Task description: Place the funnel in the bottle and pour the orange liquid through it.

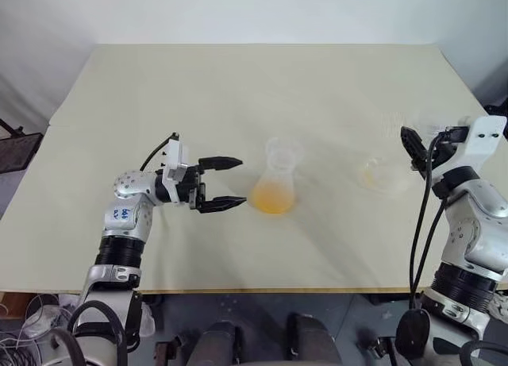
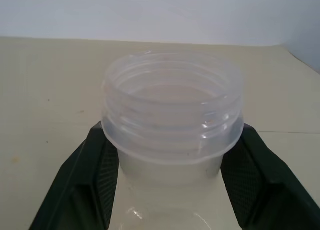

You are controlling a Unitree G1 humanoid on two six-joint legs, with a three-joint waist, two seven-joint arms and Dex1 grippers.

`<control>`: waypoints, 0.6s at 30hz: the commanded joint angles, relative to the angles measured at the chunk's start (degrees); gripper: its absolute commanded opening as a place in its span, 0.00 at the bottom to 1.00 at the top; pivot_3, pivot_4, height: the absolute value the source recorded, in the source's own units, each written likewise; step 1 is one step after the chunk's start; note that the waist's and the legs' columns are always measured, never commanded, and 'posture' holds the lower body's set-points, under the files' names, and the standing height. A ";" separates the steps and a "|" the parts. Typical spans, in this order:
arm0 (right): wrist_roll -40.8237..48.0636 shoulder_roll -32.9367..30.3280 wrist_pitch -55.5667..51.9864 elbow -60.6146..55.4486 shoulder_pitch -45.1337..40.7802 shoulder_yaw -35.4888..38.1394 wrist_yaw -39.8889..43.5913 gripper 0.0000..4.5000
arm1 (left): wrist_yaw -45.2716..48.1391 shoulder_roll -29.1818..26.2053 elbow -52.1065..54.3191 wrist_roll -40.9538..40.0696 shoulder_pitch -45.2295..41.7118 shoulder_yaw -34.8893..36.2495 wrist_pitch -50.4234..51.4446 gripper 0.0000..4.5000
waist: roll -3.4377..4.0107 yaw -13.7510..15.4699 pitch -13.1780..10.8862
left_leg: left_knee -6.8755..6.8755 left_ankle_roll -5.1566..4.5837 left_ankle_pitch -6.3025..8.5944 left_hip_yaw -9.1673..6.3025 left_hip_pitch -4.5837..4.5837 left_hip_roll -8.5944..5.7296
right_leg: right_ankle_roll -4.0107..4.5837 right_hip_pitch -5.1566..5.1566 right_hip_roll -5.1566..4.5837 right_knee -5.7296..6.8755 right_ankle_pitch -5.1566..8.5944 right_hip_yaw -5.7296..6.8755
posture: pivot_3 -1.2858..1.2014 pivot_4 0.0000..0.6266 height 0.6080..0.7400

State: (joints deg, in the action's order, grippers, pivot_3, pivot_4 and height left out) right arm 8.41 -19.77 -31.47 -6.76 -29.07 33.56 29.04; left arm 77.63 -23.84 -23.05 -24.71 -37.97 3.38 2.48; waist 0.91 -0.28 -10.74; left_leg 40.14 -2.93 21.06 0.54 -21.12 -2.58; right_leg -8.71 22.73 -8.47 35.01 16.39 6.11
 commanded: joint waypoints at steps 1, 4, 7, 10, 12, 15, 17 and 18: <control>3.29 -1.68 2.07 -1.59 0.94 -0.49 -1.10 0.83 | -0.77 -1.00 2.19 -0.60 -0.18 0.61 0.21 1.00 | 0.00 0.06 0.00 | 0.01 0.00 0.00 0.00 0.00 0.00 | 0.00 0.00 -0.01 0.00 0.00 0.00 | 0.52 0.24 1.00; 4.74 -3.04 1.68 -2.35 1.50 -1.33 -1.96 0.99 | -1.07 -1.27 2.12 -0.52 -0.22 0.44 0.55 1.00 | 0.00 0.05 0.00 | 0.01 0.00 0.00 0.00 -0.01 -0.01 | 0.00 0.00 -0.01 0.00 0.00 -0.01 | 0.52 0.24 1.00; 7.48 -5.41 0.45 -4.06 1.56 -1.78 -1.08 0.99 | -3.60 -1.81 0.72 1.60 -0.98 -0.31 1.24 1.00 | 0.00 0.12 0.00 | 0.01 0.00 0.00 0.00 -0.01 -0.01 | 0.00 0.00 -0.01 -0.01 0.00 -0.01 | 0.52 0.24 1.00; 8.78 -7.48 0.51 -4.43 1.15 -2.03 -1.66 0.99 | -4.22 -1.69 -0.10 1.91 -1.56 -0.47 1.19 1.00 | 0.00 0.15 0.00 | 0.01 0.00 0.00 -0.01 -0.01 -0.02 | 0.00 0.00 -0.02 -0.01 0.00 -0.01 | 0.52 0.24 1.00; 9.63 -8.92 0.83 -4.36 0.79 -2.15 -1.69 0.99 | -4.40 -1.40 -0.56 1.74 -1.91 -0.29 0.97 1.00 | 0.00 0.18 0.00 | 0.01 0.00 0.00 -0.01 -0.02 -0.02 | 0.00 0.00 -0.02 -0.02 0.00 -0.01 | 0.52 0.24 1.00; 11.66 -10.80 0.42 -5.05 0.16 -2.14 -1.48 0.99 | -5.36 -1.28 -0.86 1.66 -2.18 -0.12 1.45 1.00 | 0.00 0.17 0.00 | 0.01 0.00 0.00 0.00 -0.03 -0.02 | 0.00 -0.01 -0.02 -0.02 0.00 -0.01 | 0.52 0.24 1.00; 13.68 -12.22 -0.14 -6.70 0.40 -2.36 -0.26 0.99 | -6.46 -1.38 -0.94 2.27 -2.14 -0.17 1.00 1.00 | 0.00 0.16 0.00 | 0.01 0.00 0.00 0.00 -0.03 -0.01 | 0.00 -0.01 -0.02 -0.03 0.00 0.00 | 0.52 0.24 1.00; 15.05 -12.90 -0.67 -7.94 0.78 -2.54 0.48 0.99 | -7.45 -1.53 -0.94 2.97 -2.08 -0.27 0.65 1.00 | 0.00 0.18 0.00 | 0.01 0.00 0.00 0.01 -0.03 -0.01 | 0.00 -0.01 -0.02 -0.03 0.00 0.00 | 0.52 0.24 1.00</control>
State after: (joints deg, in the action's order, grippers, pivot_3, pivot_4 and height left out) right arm 20.84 -31.02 -31.96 -10.25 -27.90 30.36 28.37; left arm 71.39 -25.09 -24.80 -22.32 -39.40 2.91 3.81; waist 0.90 -0.11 -10.74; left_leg 40.15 -2.93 21.06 0.54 -21.15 -2.59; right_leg -8.71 22.73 -8.49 34.97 16.39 6.11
